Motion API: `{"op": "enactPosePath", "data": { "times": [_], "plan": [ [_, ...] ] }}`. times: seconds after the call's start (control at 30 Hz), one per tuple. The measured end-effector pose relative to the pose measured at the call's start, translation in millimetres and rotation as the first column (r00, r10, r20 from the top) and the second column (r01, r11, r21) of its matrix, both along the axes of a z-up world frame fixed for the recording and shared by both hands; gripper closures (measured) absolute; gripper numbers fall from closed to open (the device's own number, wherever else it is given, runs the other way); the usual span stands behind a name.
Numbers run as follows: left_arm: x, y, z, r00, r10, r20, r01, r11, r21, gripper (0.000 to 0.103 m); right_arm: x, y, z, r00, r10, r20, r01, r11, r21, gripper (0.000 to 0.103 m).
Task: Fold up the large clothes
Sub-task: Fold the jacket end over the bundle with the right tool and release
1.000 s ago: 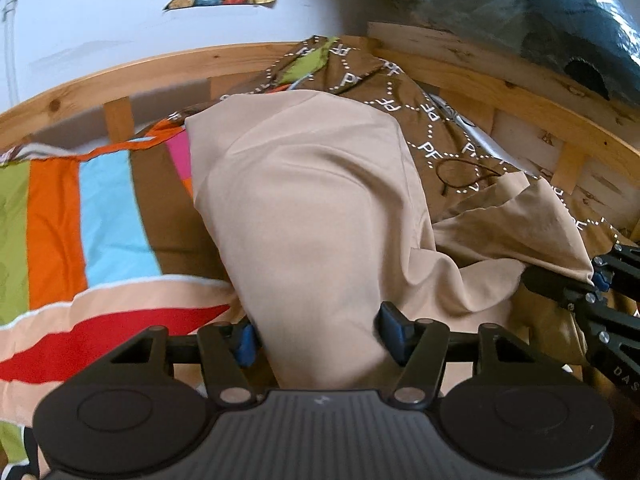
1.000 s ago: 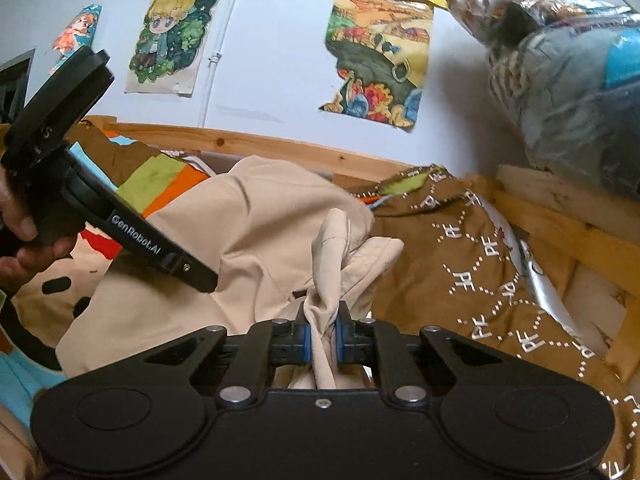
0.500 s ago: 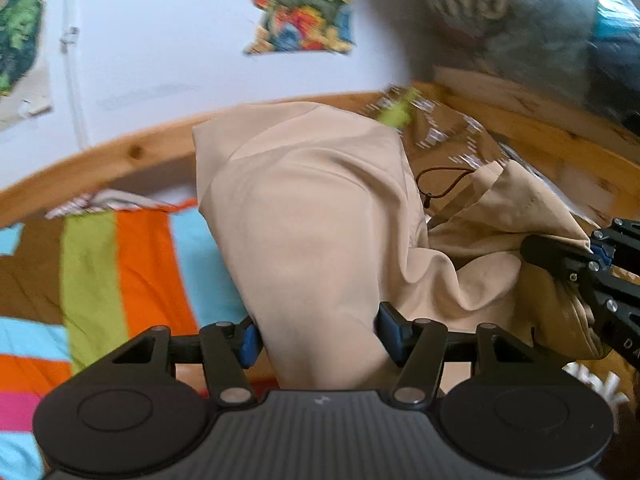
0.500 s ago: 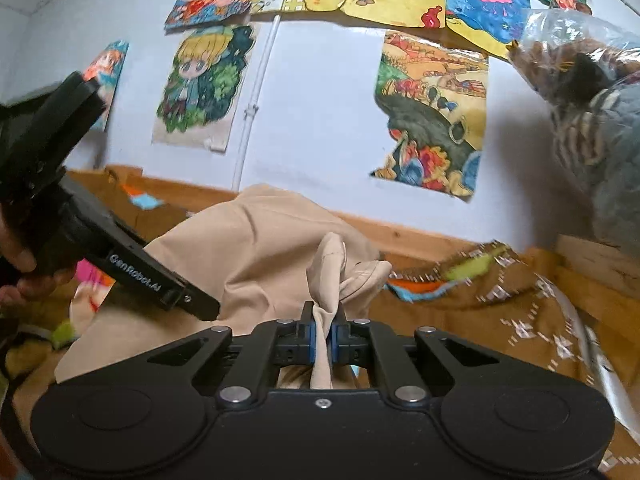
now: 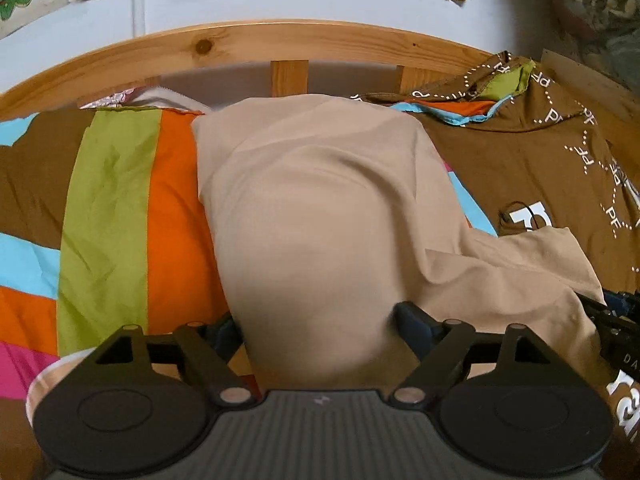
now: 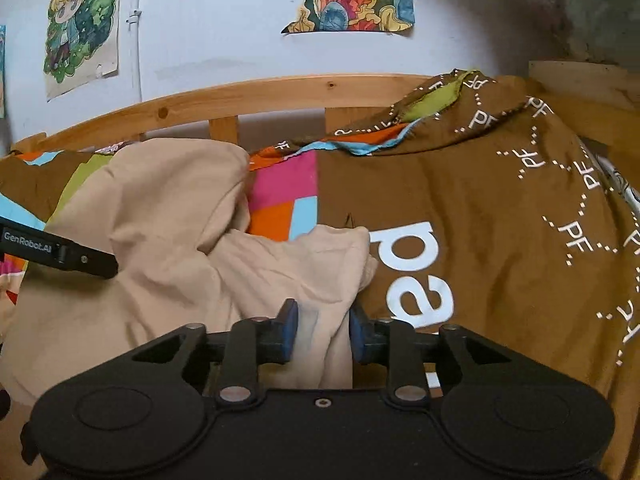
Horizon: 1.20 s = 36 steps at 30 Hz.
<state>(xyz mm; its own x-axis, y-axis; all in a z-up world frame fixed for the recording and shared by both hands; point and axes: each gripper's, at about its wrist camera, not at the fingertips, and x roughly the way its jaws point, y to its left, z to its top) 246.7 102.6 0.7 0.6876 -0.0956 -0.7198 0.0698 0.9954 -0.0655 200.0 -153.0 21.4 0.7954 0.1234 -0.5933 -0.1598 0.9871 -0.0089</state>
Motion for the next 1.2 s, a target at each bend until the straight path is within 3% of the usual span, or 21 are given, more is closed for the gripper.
{"op": "enactPosePath", "data": {
  "times": [0.07, 0.13, 0.2, 0.4, 0.53, 0.63, 0.8, 0.9, 1.03, 1.2],
  "plan": [
    [-1.4, -0.5, 0.6, 1.000, 0.004, 0.002, -0.004, 1.000, 0.003, 0.017, -4.0, -1.0, 2.4, 1.000, -0.005, -0.007, 0.005, 1.000, -0.006, 0.065],
    [-3.5, -2.0, 0.9, 1.000, 0.014, -0.003, -0.014, 1.000, 0.004, 0.014, -6.5, -1.7, 6.5, 1.000, -0.008, -0.007, 0.008, 1.000, -0.002, 0.042],
    [-5.5, -1.6, 1.6, 1.000, 0.013, -0.011, -0.013, 1.000, 0.006, 0.006, -13.2, -4.2, 6.1, 1.000, -0.002, -0.001, 0.002, 1.000, 0.007, 0.034],
    [-13.7, -3.5, 3.8, 1.000, 0.003, 0.004, -0.003, 0.999, 0.034, 0.001, -19.8, -7.2, 12.3, 0.998, -0.003, 0.058, 0.003, 1.000, 0.011, 0.017],
    [-16.6, -3.3, 4.9, 1.000, -0.002, 0.004, 0.002, 1.000, 0.027, 0.001, -29.5, -4.4, 18.9, 0.988, -0.044, 0.146, 0.046, 0.999, -0.009, 0.011],
    [-17.0, -3.8, 4.9, 1.000, -0.006, 0.003, 0.006, 1.000, 0.027, 0.001, -37.7, 4.1, 22.1, 0.978, 0.013, 0.209, -0.009, 1.000, -0.023, 0.002],
    [-18.0, -2.6, 5.3, 1.000, -0.008, -0.003, 0.008, 1.000, 0.019, 0.001, -35.3, 28.3, 7.0, 0.977, 0.140, 0.160, -0.117, 0.982, -0.147, 0.002],
    [-21.2, -1.8, 5.6, 1.000, -0.010, -0.004, 0.010, 1.000, 0.010, 0.001, -25.8, 30.4, -4.8, 0.988, 0.108, 0.112, -0.082, 0.974, -0.211, 0.003],
    [-26.8, -0.4, 6.2, 1.000, -0.019, 0.007, 0.019, 1.000, -0.006, 0.001, -15.5, 20.1, -12.1, 0.995, 0.057, 0.080, -0.040, 0.979, -0.202, 0.002],
    [-32.3, 2.2, 7.9, 1.000, -0.004, 0.006, 0.004, 0.999, -0.036, 0.001, -22.4, 17.7, -9.8, 0.993, 0.070, 0.100, -0.051, 0.982, -0.182, 0.002]
  ]
}}
